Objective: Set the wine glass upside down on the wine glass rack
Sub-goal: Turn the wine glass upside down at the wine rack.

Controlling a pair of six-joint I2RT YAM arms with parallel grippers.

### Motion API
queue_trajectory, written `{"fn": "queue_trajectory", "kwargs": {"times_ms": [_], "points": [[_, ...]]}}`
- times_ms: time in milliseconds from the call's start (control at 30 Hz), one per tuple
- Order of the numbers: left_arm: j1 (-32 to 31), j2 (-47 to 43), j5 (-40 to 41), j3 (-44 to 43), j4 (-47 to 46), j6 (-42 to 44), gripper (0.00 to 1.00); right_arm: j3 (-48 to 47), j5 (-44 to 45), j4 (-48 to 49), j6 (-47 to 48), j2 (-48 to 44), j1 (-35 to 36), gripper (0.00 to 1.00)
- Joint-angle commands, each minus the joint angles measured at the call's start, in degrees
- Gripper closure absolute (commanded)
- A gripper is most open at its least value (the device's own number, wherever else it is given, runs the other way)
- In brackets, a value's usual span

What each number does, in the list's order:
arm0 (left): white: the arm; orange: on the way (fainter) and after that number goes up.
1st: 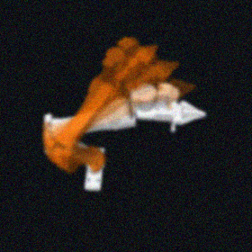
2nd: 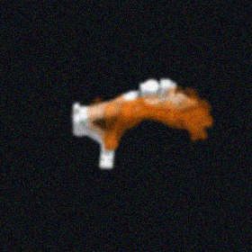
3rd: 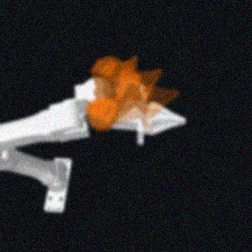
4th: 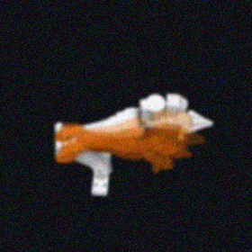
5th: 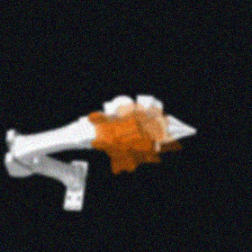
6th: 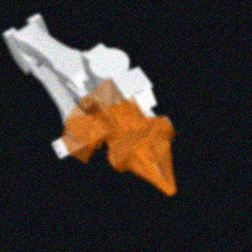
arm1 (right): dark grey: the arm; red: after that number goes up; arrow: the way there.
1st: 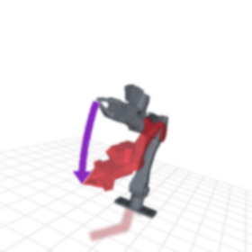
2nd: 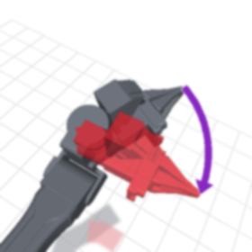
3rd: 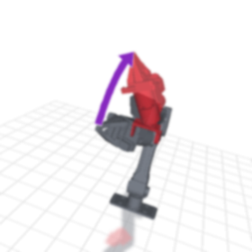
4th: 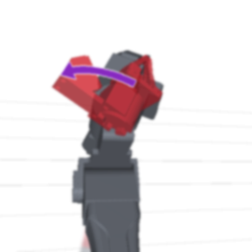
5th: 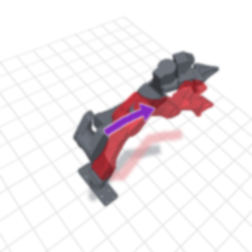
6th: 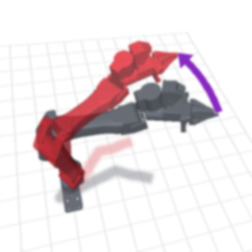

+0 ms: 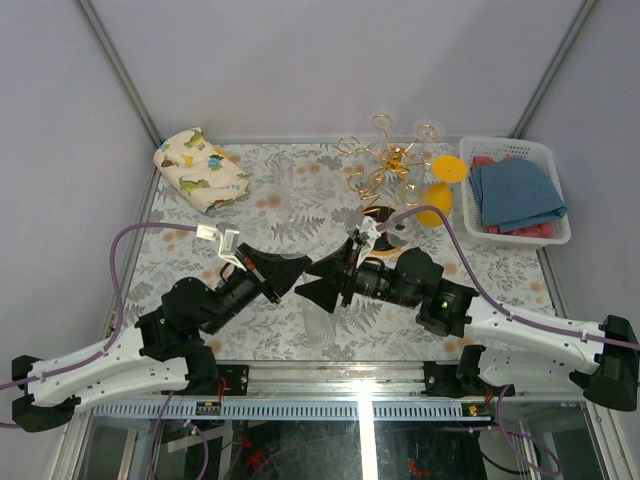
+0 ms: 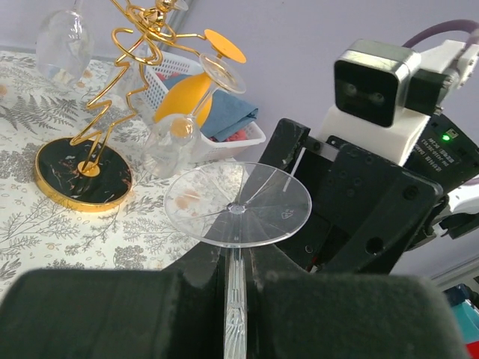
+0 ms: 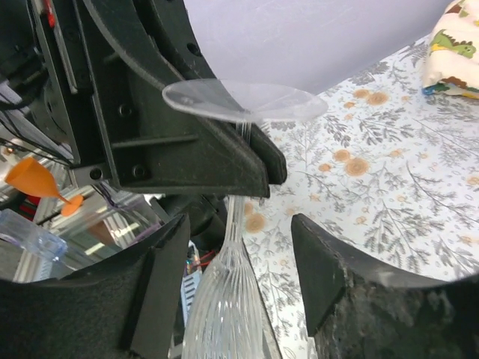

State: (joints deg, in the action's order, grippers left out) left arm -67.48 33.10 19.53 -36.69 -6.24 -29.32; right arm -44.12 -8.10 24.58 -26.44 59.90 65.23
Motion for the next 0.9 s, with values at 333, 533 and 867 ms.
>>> {"fn": "queue_trajectory", "kwargs": {"times_ms": [333,533,867], "points": [[-0.1,3.4,6.3,-10.0,18.6,3.7,1.0,2.7,9.8,-16.7,17.6,-14.8,0.0,0.32],[-0.1,6.7,1.7,-12.5,23.8,6.7,1.0,4.4,13.6,-14.8,31.3,-16.8,0.0,0.32],[-0.1,10.5,-6.0,-13.9,24.7,9.0,1.0,6.2,10.6,-11.4,49.6,-16.7,0.0,0.32]]}}
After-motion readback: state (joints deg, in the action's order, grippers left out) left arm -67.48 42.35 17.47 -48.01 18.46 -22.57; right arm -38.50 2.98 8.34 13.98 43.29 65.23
